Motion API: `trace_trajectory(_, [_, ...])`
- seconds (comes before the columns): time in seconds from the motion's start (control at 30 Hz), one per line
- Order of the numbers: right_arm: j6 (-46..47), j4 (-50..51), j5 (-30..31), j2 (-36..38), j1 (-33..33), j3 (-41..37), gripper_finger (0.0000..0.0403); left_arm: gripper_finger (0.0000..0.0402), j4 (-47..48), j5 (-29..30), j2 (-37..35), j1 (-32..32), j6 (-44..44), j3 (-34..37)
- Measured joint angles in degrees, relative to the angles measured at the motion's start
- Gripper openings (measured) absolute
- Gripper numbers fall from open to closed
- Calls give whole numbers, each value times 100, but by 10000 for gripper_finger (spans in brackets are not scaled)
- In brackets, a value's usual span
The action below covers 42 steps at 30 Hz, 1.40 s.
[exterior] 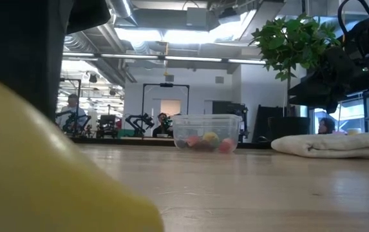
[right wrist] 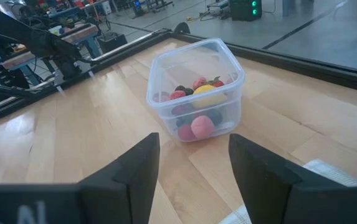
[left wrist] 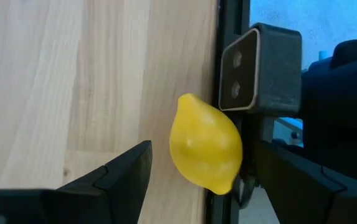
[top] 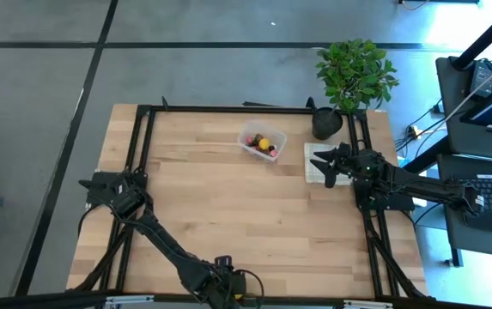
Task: Pick and placing Produce into tupperware
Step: Put the lemon into the transparent container
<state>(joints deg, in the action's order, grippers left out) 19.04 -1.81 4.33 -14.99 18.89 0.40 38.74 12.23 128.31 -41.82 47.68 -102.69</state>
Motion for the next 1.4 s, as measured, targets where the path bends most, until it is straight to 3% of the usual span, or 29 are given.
trace_trajectory(1.4, [-23,1,-1,1,-1,0,195,273,-13,-258,90,244,-397,41])
